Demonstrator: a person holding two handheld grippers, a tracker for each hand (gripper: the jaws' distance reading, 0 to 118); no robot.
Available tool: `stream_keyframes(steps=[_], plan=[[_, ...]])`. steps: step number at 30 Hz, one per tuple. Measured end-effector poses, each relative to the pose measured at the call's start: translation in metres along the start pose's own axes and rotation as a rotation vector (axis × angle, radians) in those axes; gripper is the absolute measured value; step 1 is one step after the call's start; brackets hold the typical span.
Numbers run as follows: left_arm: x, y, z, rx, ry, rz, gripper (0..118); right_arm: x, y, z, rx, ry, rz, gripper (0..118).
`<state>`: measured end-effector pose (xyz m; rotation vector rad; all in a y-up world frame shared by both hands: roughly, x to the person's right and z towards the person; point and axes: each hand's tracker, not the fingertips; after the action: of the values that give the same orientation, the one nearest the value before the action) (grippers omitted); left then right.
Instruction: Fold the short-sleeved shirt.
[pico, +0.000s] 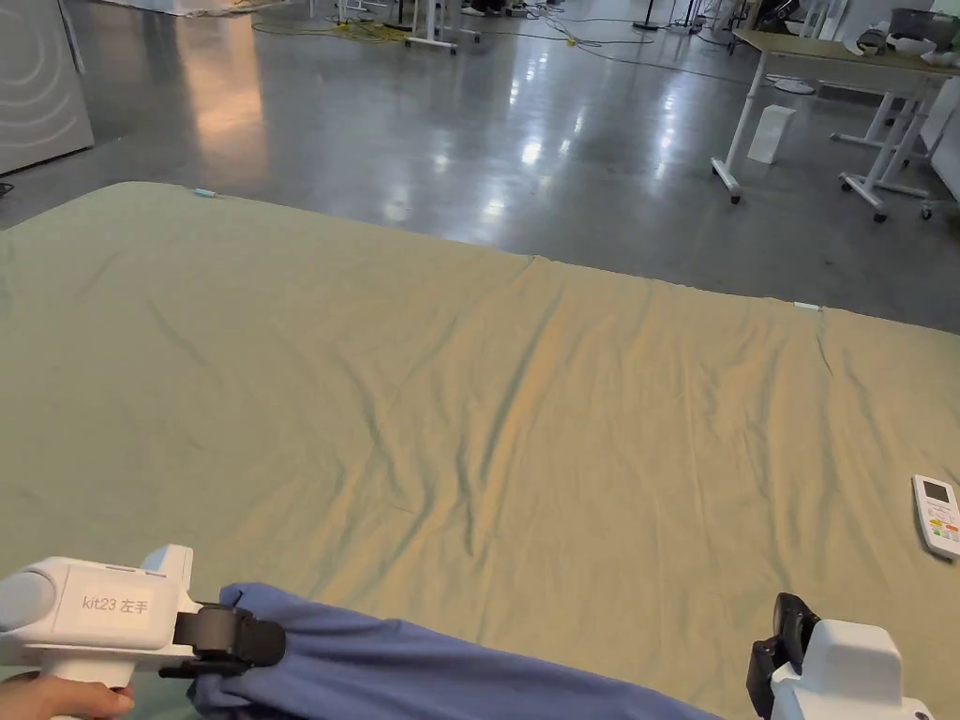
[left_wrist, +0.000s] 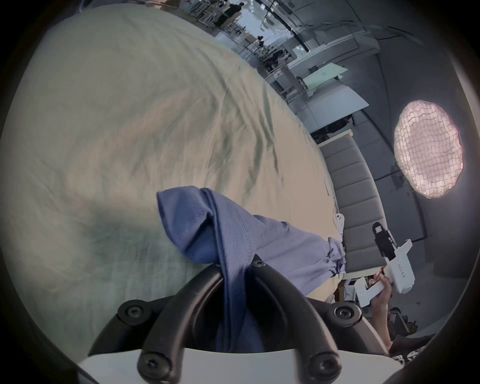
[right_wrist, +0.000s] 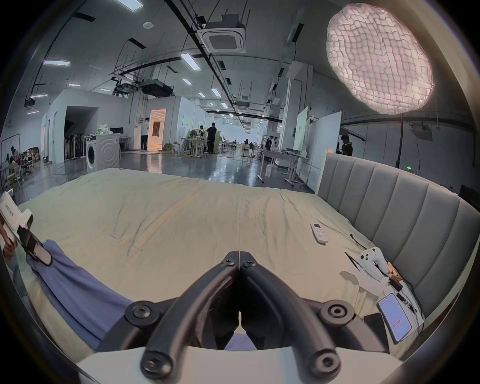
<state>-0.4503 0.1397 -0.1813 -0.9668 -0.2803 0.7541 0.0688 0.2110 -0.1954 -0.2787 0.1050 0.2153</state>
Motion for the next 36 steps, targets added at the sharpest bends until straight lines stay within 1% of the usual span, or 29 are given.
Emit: stream_keyframes(steps=[2, 4, 8, 13, 15, 16, 20, 23, 27, 29, 32, 36], plan=[[0.009, 0.005, 0.014, 0.016, 0.005, -0.025, 9, 0.0, 0.001, 0.0, 0.003, 0.0, -0.003, 0], [0.011, 0.015, 0.029, 0.031, 0.046, -0.071, 9, 0.0, 0.003, 0.0, 0.007, 0.005, -0.005, 0], [0.014, 0.025, 0.066, 0.065, 0.116, -0.075, 9, -0.002, 0.005, -0.002, 0.016, 0.018, 0.003, 0], [0.014, 0.028, 0.109, 0.074, 0.275, -0.101, 9, -0.004, 0.005, -0.003, 0.027, 0.03, 0.005, 0], [0.018, 0.025, 0.115, 0.055, 0.338, -0.119, 9, -0.005, 0.005, -0.003, 0.028, 0.035, 0.004, 0], [0.03, 0.019, 0.118, 0.041, 0.368, -0.129, 9, -0.005, 0.004, -0.003, 0.028, 0.037, 0.004, 0], [0.06, 0.001, 0.107, 0.008, 0.417, -0.193, 9, -0.006, 0.002, -0.005, 0.025, 0.044, -0.001, 0], [0.086, -0.011, 0.096, 0.0, 0.388, -0.212, 9, -0.006, 0.001, -0.005, 0.023, 0.047, -0.01, 0], [0.117, -0.021, 0.076, -0.023, 0.307, -0.217, 9, -0.004, -0.001, -0.005, 0.021, 0.046, -0.016, 0], [0.123, -0.021, 0.062, -0.044, 0.264, -0.213, 9, -0.003, -0.002, -0.005, 0.018, 0.047, -0.019, 0], [0.146, -0.028, 0.029, -0.07, 0.202, -0.189, 9, 0.0, -0.004, -0.004, 0.015, 0.043, -0.027, 0], [0.175, -0.043, -0.031, -0.121, 0.192, -0.181, 9, 0.005, -0.007, -0.001, 0.009, 0.036, -0.038, 0]])
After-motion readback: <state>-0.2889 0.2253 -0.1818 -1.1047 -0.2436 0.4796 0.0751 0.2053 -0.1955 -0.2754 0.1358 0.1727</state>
